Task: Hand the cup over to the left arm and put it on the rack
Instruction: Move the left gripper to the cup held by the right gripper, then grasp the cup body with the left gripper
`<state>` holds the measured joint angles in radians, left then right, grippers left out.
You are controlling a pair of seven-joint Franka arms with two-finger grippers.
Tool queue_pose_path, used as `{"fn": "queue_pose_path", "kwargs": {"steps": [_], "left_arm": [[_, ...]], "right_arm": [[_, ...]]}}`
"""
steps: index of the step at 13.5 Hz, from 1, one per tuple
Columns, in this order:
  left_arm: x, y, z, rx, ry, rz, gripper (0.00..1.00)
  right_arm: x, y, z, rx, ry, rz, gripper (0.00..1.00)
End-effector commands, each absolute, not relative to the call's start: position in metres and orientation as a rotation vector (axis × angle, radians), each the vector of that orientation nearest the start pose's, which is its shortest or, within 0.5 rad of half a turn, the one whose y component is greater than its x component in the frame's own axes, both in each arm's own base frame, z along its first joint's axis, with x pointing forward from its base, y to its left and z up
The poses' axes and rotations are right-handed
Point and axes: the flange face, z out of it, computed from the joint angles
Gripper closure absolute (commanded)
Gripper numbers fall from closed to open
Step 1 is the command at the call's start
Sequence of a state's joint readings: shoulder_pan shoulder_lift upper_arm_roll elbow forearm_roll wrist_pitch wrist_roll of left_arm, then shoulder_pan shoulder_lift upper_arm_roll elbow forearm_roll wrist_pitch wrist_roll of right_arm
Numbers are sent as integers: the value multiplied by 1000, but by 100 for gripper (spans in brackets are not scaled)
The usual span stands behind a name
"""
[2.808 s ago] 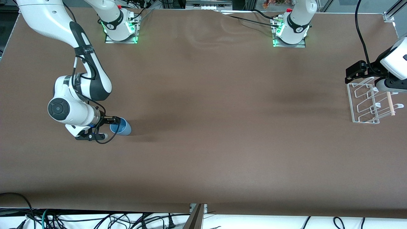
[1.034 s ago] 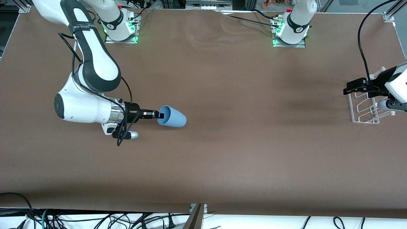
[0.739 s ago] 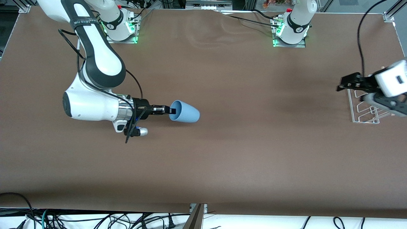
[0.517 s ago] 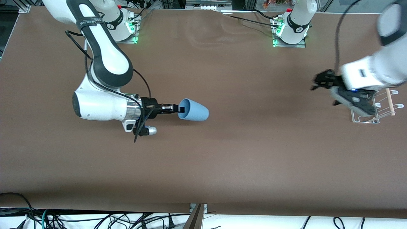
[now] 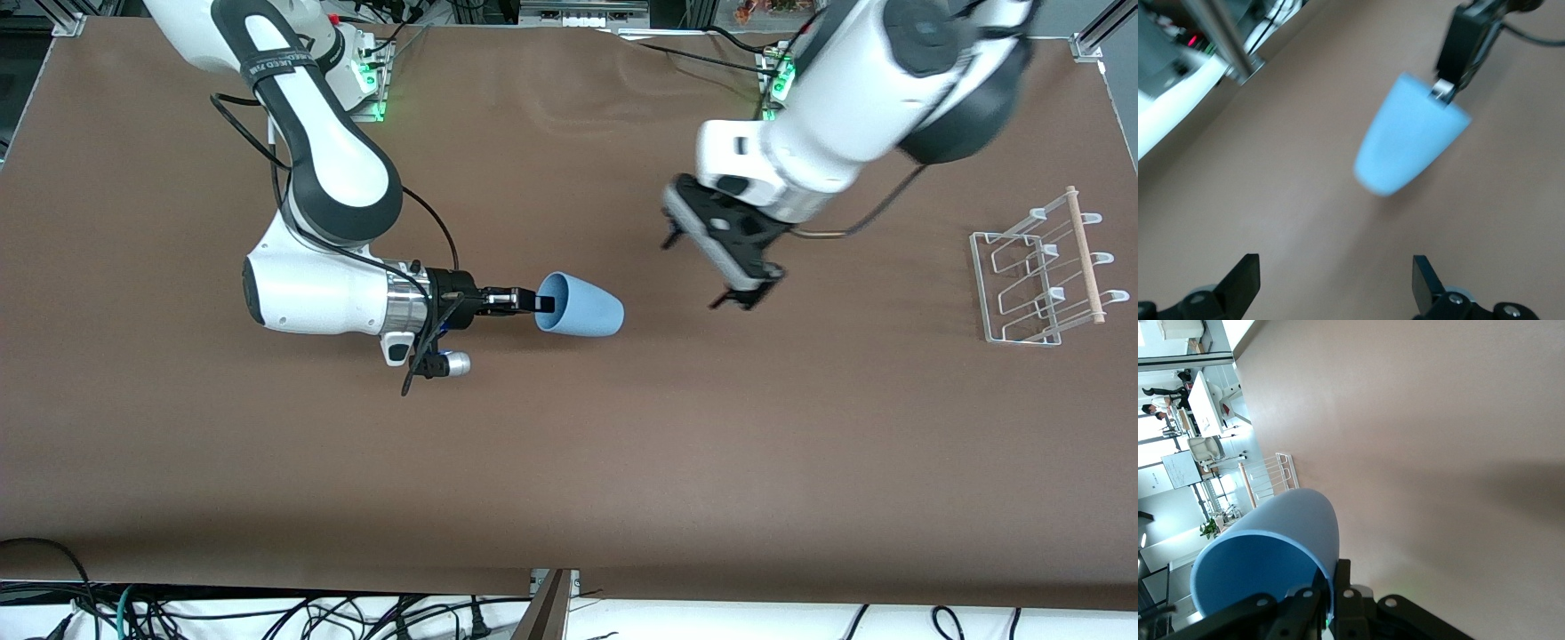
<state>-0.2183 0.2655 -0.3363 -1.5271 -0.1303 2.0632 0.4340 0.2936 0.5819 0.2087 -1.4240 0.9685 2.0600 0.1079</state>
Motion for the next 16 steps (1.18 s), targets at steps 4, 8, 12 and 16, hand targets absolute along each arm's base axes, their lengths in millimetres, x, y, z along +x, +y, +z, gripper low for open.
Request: {"fn": "queue_pose_path", "kwargs": {"steps": [4,8,12,16], "left_arm": [[566,-387,507,-2599,1813,-601,0],[563,-399,476,-2508,1867,-640,0],[564,-405,466,-2506,1880,-640,0],[565,-414,453,-2507,1890,-666,27]], "right_arm": [[630,377,407,-2145,98,299,100],[624,383,422,-2131,119,328,100],[624,384,443,-2115,102,362,100],[622,385,445,-2112,94,375,100]]}}
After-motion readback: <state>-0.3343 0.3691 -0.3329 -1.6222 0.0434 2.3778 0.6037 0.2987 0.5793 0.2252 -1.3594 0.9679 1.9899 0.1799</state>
